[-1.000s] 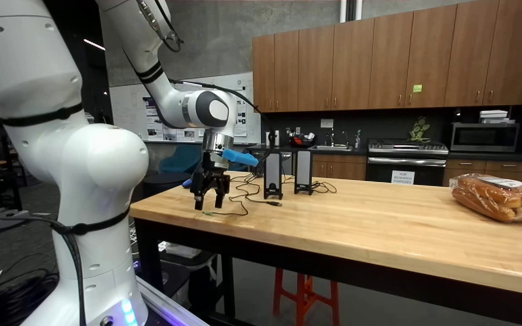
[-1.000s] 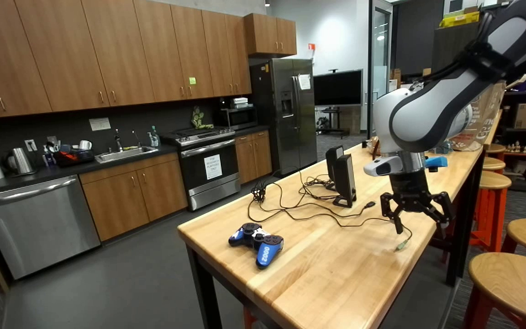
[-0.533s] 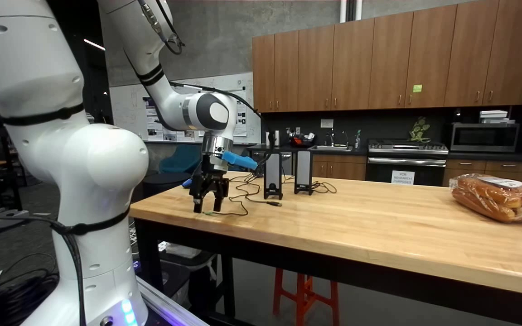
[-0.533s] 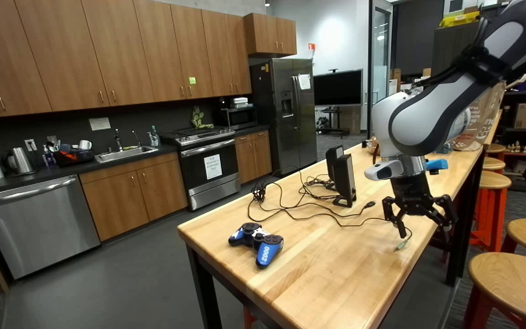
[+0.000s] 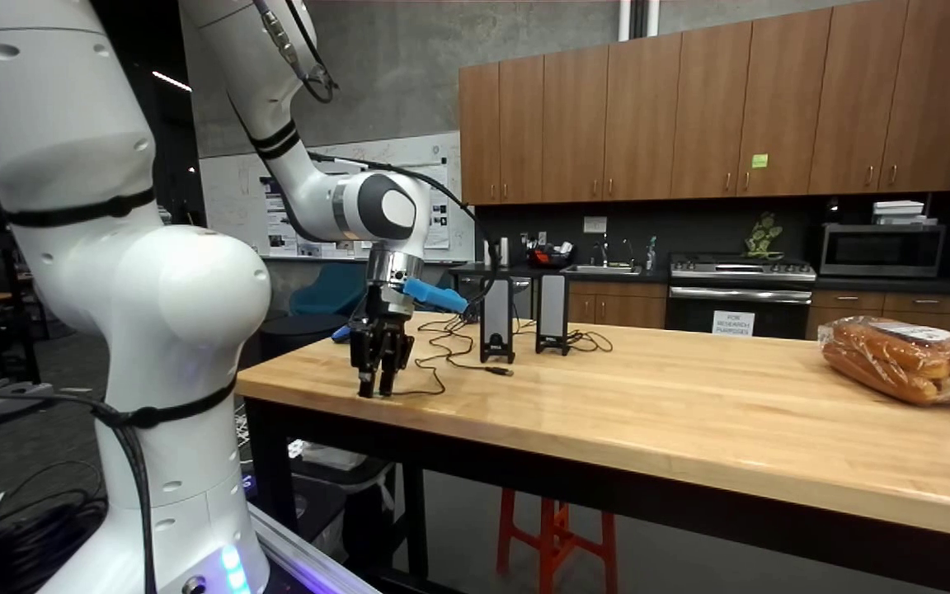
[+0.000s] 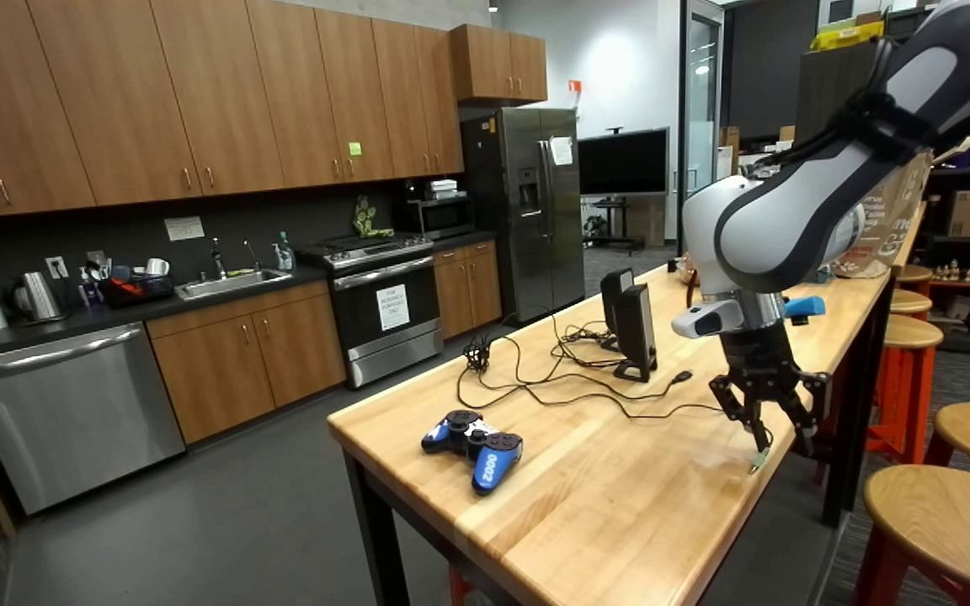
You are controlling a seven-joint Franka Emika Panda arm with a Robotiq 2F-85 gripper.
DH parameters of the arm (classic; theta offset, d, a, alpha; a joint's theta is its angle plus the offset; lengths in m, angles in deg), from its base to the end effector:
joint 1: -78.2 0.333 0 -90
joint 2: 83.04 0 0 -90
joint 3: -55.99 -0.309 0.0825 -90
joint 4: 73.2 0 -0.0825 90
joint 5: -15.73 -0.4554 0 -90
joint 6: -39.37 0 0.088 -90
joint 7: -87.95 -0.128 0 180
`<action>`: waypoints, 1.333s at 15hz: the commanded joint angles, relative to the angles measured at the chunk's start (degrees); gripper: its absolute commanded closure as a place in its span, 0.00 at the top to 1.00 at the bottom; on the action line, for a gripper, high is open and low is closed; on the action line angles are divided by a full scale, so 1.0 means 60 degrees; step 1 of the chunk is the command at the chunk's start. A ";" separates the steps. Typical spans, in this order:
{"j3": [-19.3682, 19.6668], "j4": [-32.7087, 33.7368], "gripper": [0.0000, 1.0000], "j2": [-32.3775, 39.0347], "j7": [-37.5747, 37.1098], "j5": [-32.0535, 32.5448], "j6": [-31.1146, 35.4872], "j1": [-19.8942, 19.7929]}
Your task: Move the usb and the aux jack and place them in front of the speaker on the left
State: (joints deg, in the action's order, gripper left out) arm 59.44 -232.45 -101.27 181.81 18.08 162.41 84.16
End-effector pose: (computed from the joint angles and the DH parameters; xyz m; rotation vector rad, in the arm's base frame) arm 0.3760 0.0177 0.2011 -1.9012 -2.1990 0.3345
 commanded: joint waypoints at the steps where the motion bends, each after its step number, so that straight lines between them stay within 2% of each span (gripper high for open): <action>1: -0.0055 0.0021 0.20 -0.0189 -0.0116 -0.0010 0.0000 -0.0041; 3: -0.0018 0.0061 0.05 -0.0259 -0.0226 -0.0105 0.0089 -0.0083; 4: 0.0021 0.0080 0.01 -0.0290 -0.0391 -0.0157 0.0180 -0.0148; 10: 0.0237 0.0162 0.00 -0.0421 -0.0895 -0.0207 0.0362 -0.0430; 11: 0.0260 0.0183 0.08 -0.0438 -0.0959 -0.0233 0.0358 -0.0448; 12: 0.0284 0.0193 0.27 -0.0489 -0.0990 -0.0254 0.0347 -0.0466; 15: 0.0333 0.0161 0.43 -0.0592 -0.0802 -0.0189 0.0227 -0.0460; 20: 0.0369 -0.0068 0.77 -0.0590 -0.0244 -0.0127 -0.0008 -0.0382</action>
State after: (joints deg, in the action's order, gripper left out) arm 61.05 -231.64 -103.42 178.00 17.08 163.53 81.46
